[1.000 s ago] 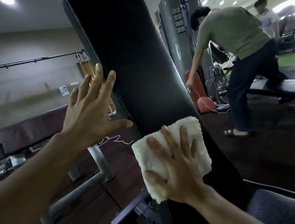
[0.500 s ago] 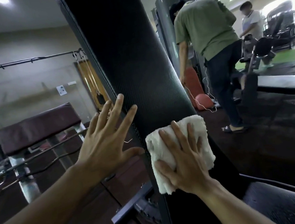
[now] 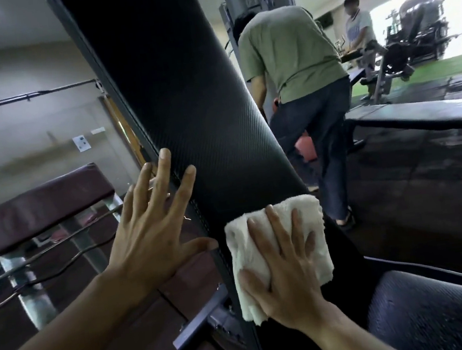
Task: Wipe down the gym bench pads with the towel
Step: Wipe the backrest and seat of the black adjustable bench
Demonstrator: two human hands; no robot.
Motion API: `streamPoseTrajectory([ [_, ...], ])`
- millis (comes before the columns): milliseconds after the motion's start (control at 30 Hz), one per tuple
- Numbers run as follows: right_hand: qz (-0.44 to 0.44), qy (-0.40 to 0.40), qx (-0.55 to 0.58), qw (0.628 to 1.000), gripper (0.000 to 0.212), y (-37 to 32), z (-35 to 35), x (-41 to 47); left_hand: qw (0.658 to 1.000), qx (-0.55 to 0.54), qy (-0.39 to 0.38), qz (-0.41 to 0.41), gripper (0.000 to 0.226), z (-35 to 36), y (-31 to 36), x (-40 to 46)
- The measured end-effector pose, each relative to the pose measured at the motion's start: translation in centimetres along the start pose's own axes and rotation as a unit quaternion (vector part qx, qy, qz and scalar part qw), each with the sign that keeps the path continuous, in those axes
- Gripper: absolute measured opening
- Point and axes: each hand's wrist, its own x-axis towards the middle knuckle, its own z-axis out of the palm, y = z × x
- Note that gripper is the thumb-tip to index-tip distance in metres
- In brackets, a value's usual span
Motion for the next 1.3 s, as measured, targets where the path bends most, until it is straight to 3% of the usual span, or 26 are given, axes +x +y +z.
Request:
streamPoseTrajectory([
  [100,-0.050,0.002,-0.047,0.998,0.077,2.2,-0.7,1.3,1.000,0.015,-0.002,0.004,0.112,0.1,0.0,0.3],
  [267,0.035,0.007,-0.010,0.999,0.073,1.0,-0.8,2.3,1.000,0.027,-0.004,-0.002,0.113,0.1,0.0,0.1],
  [433,-0.009,-0.003,-0.021,1.000,0.076,1.9,-0.6,1.8,0.999,0.043,-0.007,-0.009,0.112,0.1,-0.2,0.2],
  [600,0.097,-0.003,0.027,0.995,0.077,1.7,-2.0,4.7,0.999,0.044,-0.009,-0.008,0.113,-0.1,0.2,0.0],
  [800,0.020,-0.017,-0.007,1.000,0.079,1.8,-1.4,2.8,0.999,0.049,-0.012,-0.013,0.113,-0.2,0.1,0.1],
  [1000,0.125,-0.007,0.035,0.992,0.074,2.0,-2.6,5.7,0.999,0.050,-0.011,0.000,0.114,-0.4,0.2,0.1],
  [1167,0.068,-0.003,0.015,0.998,0.079,2.6,-1.7,3.3,0.999,0.036,-0.007,-0.001,0.112,-0.4,0.2,0.1],
  [1300,0.137,0.020,0.050,0.989,0.077,4.7,-3.1,7.1,1.000,0.025,-0.009,0.003,0.113,-0.5,0.2,0.2],
])
